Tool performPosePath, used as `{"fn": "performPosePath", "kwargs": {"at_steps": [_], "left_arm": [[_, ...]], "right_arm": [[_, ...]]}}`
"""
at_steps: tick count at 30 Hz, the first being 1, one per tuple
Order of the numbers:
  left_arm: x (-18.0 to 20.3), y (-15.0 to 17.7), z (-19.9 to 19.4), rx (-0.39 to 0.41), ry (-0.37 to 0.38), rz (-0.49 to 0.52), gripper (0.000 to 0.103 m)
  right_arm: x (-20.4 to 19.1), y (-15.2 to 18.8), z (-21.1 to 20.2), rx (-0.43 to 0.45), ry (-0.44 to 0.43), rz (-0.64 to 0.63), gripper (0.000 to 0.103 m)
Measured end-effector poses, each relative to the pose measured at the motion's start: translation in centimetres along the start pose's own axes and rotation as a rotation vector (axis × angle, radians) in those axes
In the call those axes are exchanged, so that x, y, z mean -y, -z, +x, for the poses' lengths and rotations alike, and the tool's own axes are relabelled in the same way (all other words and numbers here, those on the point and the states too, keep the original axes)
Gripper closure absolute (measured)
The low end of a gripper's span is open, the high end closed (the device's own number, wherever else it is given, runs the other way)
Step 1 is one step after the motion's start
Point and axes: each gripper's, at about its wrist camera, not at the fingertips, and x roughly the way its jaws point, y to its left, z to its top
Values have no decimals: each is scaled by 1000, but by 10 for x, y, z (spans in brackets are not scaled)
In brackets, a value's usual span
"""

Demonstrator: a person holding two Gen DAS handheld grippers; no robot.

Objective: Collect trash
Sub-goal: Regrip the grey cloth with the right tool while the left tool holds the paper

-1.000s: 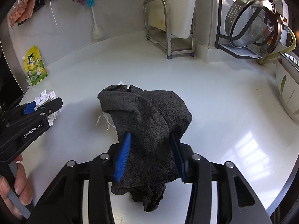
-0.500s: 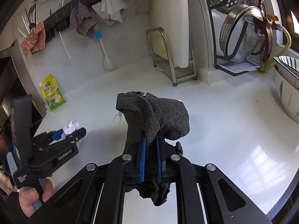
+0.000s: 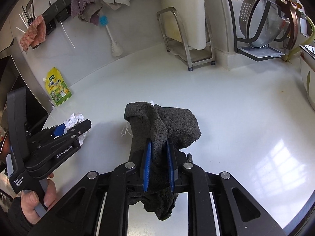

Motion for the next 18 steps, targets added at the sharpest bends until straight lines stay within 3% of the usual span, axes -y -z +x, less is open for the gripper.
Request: {"fn": "performPosePath", "kwargs": {"at_steps": [4,6,7,8,12,18], "left_arm": [[0,0,0,1,-2,-1,62],[0,0,0,-1,0,-1,62],[0,1,0,-1,-1,-1,62],[0,1,0,-1,0,-2,62],[-1,0,0,-2,5,-11,62],[-2,0,0,0,6,-13,62]], "right_arm": [[1,1,-1,9,26,-8,83],[0,0,-4,24,38,-18,73],[-1,0,-6,38,48,-22,61],[-1,-1,-9,54,54,-26,57],[-7,-3,-11,74,48,-54,57],[-29,-14,4,68,116,-191,57]]}}
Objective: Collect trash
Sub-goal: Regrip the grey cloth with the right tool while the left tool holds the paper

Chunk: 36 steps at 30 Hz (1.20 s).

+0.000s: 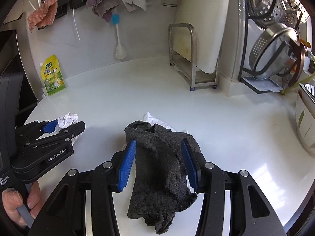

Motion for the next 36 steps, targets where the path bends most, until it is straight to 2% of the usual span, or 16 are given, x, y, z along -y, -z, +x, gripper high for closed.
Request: {"fn": "performPosePath", "kwargs": {"at_steps": [1,2,3,4,8,19,28,30,32,34,36], "left_arm": [[0,0,0,1,0,1,62],[0,0,0,1,0,2,62],[0,0,0,2,0,4,62],[0,0,0,2,0,4,62],[0,1,-1,3,0,4,62],[-1,1,-1,2,4,3,62],[-1,1,-1,1,9,3,62],[-1,1,-1,1,9,2,62],[-1,1,-1,1,8,3,62],[-1,1,-1,1,9,3,62],[-1,1,-1,1,7,3,62]], "right_arm": [[-1,-2,3,-4,-2,-7,57],[-2,-3,6,-15,-3,-13,62],[-3,-4,9,-28,-7,-21,68],[-4,-3,12,-43,-4,-29,80],[-9,1,14,-56,6,-56,100],[3,-1,-8,14,-37,9,100],[5,3,-1,-32,-42,5,100],[5,4,0,-38,-35,4,93],[5,5,-2,-32,-35,-1,76],[5,5,-5,-24,-30,-9,68],[6,6,-5,-28,-31,-9,68]]}}
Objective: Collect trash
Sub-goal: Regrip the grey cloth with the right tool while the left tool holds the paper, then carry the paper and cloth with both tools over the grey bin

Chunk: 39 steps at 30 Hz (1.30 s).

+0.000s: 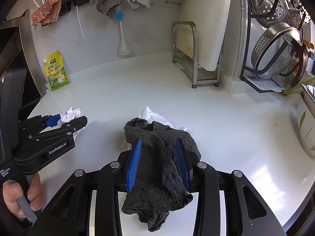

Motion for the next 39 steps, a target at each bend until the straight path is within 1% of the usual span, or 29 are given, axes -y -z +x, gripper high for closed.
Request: {"fn": "performPosePath", "kwargs": {"at_steps": [3,9,10,11,12,18,22,26,32,34,35,37,39], "left_arm": [[0,0,0,0,1,0,62],[1,0,0,0,0,0,62],[1,0,0,0,0,1,62],[1,0,0,0,0,0,62],[1,0,0,0,0,0,62],[1,0,-1,0,0,0,62],[1,0,-1,-1,3,-3,62],[1,-1,-5,0,21,-15,62],[3,3,-16,12,34,-7,62],[2,5,-21,14,41,-6,62],[2,6,-24,18,42,-4,62],[0,8,-32,25,41,-1,62],[-3,10,-41,30,47,0,62]], "right_arm": [[1,2,5,-24,0,-5,68],[-5,6,14,-56,42,-42,68],[-6,7,15,-59,44,-44,72],[-7,8,16,-64,41,-48,90],[-8,8,17,-73,34,-50,97],[-12,8,16,-58,38,-63,99],[-11,6,9,-25,36,-52,99],[-3,2,-10,44,-8,17,100],[22,-3,-42,143,-73,180,100],[33,-4,-54,165,-128,253,100],[35,-6,-59,174,-141,271,100],[32,-8,-71,189,-106,254,100],[28,-9,-81,195,-93,243,100]]}}
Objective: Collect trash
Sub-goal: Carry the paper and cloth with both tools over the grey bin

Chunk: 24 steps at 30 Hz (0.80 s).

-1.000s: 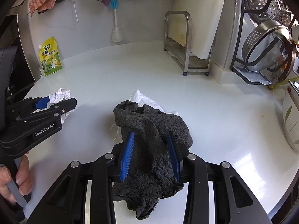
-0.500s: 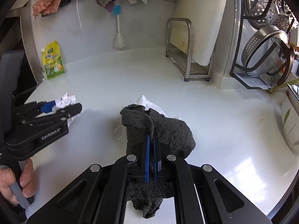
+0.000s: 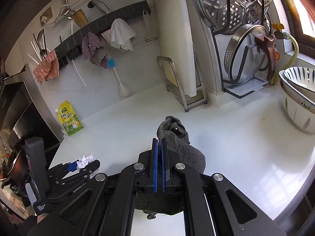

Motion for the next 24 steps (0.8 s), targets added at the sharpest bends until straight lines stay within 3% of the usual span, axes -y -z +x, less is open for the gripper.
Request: {"fn": "performPosePath", "kwargs": {"at_steps": [10,18,24], "left_arm": [[-4,33,-85,21,51,40,62],[1,96,-152,-17,129,72,62],[16,144,-174,-67,174,98,62]], "right_arm": [[-38,40,-95,49,33,-38,100],[-79,115,-164,20,33,-53,100],[-85,178,-191,-46,33,-9,100]]}}
